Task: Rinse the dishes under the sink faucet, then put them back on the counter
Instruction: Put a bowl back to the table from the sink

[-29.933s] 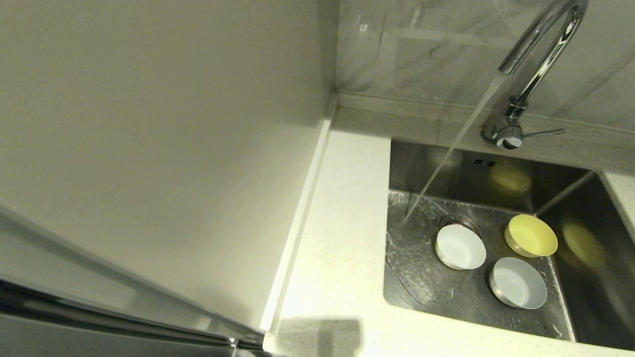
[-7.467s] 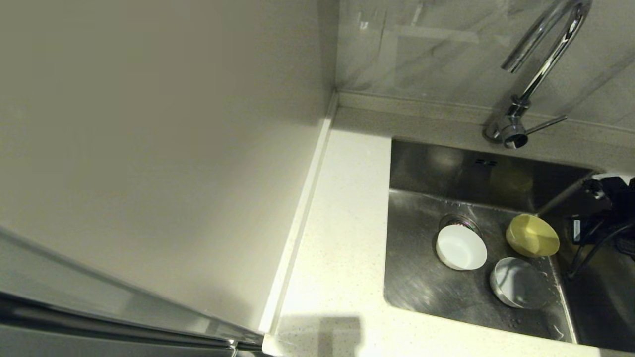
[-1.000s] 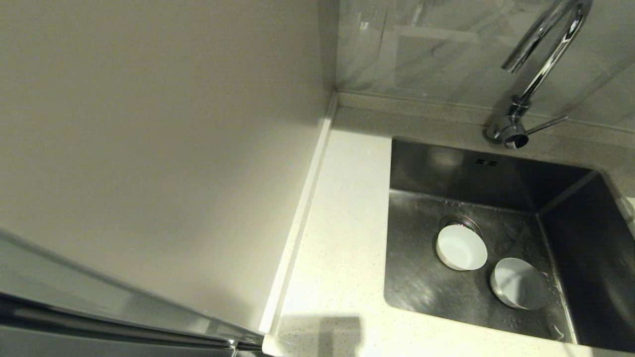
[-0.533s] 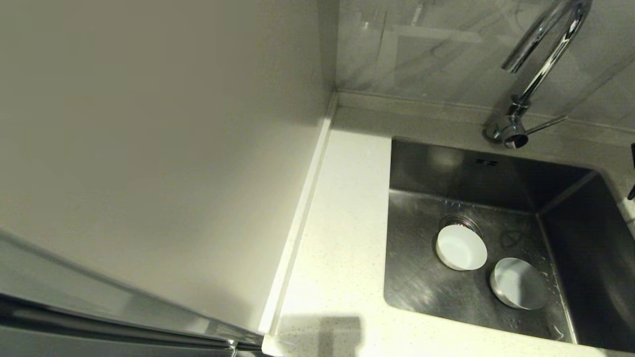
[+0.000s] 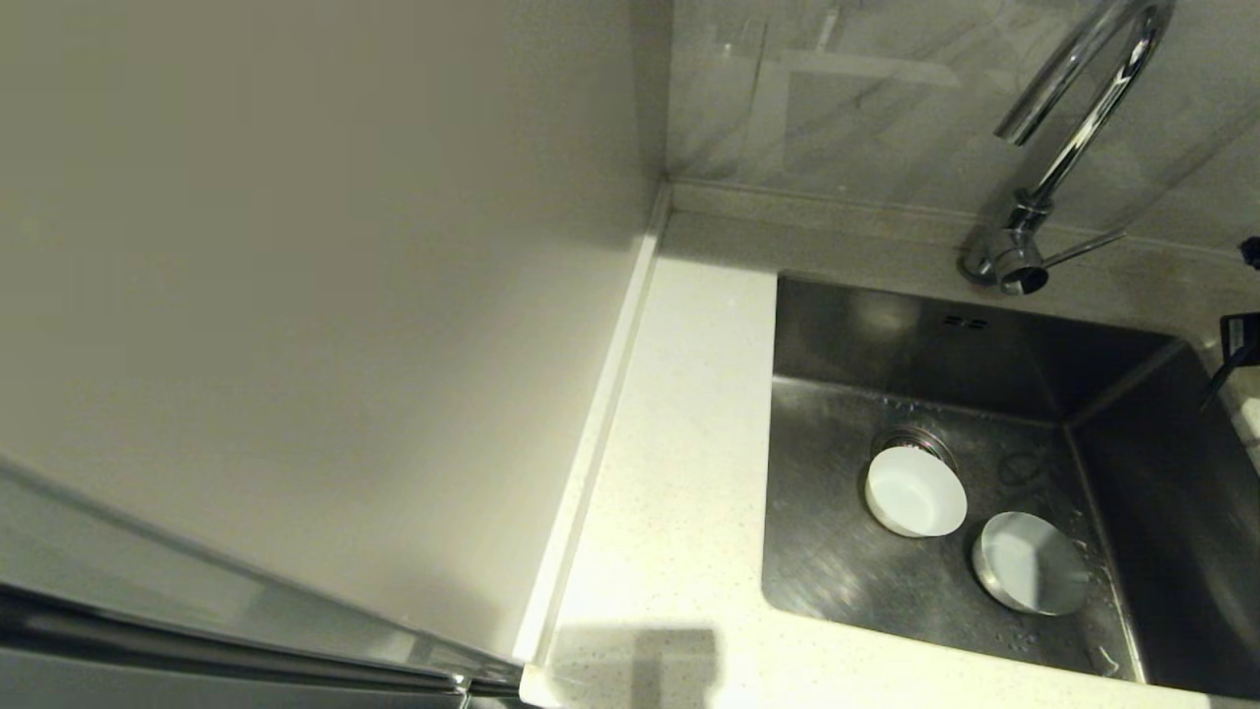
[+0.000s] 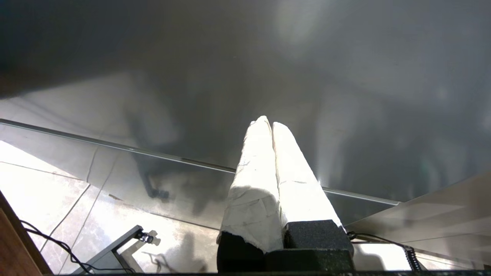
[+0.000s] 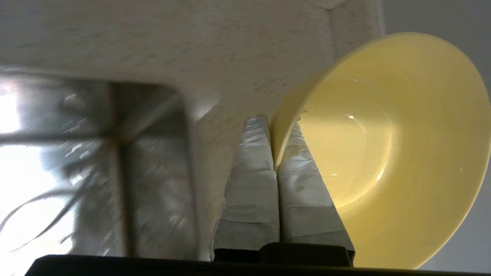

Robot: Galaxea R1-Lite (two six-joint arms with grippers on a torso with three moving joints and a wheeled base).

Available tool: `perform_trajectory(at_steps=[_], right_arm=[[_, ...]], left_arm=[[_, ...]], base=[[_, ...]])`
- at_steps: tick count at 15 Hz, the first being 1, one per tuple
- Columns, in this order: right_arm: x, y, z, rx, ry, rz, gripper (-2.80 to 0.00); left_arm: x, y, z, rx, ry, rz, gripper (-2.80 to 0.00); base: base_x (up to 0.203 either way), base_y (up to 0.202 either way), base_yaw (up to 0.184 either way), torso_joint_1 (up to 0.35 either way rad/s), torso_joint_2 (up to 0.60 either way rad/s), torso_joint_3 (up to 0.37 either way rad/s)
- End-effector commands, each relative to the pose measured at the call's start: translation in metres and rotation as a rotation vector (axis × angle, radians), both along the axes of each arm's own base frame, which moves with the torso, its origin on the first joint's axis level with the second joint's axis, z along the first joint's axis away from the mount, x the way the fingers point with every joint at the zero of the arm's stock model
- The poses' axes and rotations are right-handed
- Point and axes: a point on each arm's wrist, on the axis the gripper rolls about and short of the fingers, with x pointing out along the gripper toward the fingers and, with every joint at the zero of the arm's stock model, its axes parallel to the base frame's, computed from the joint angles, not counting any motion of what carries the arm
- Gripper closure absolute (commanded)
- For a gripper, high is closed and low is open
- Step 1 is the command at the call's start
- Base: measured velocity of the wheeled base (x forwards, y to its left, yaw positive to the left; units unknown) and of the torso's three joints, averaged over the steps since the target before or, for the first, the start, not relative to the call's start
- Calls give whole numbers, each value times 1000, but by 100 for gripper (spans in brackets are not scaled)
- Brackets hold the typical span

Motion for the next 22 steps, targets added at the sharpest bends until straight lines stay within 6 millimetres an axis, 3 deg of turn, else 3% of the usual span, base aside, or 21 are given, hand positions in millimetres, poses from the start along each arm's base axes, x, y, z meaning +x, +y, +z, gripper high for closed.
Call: perform_trajectory(at_steps=[1, 4, 5, 10, 13, 15, 18, 20, 22], right_arm=[[8, -5, -14, 7, 20, -5, 0], [8, -5, -13, 6, 19, -8, 0], [8, -5, -13, 5, 18, -8, -280], [8, -4, -12, 5, 12, -6, -280], [-3, 6, 14, 8, -68, -7, -280], [-27, 20, 50, -7, -158, -8, -280], [-80, 46, 95, -22, -269, 25, -280], [-110, 64, 97, 75, -280, 152, -280], [-132, 74, 76, 340, -142, 265, -280]], left_arm=[[0, 0, 0, -1, -3, 1, 0], [0, 0, 0, -1, -3, -1, 0], [0, 0, 0, -1, -3, 0, 0], [0, 0, 0, -1, -3, 1, 0], [0, 0, 0, -1, -3, 0, 0], [0, 0, 0, -1, -3, 0, 0], [0, 0, 0, -1, -3, 2, 0], [0, 0, 0, -1, -3, 2, 0], [0, 0, 0, -1, -3, 0, 0]], base=[[0, 0, 0, 0, 0, 0], [0, 0, 0, 0, 0, 0], [0, 0, 0, 0, 0, 0], [0, 0, 0, 0, 0, 0], [0, 0, 0, 0, 0, 0], [0, 0, 0, 0, 0, 0], [0, 0, 0, 0, 0, 0], [0, 0, 0, 0, 0, 0], [0, 0, 0, 0, 0, 0]])
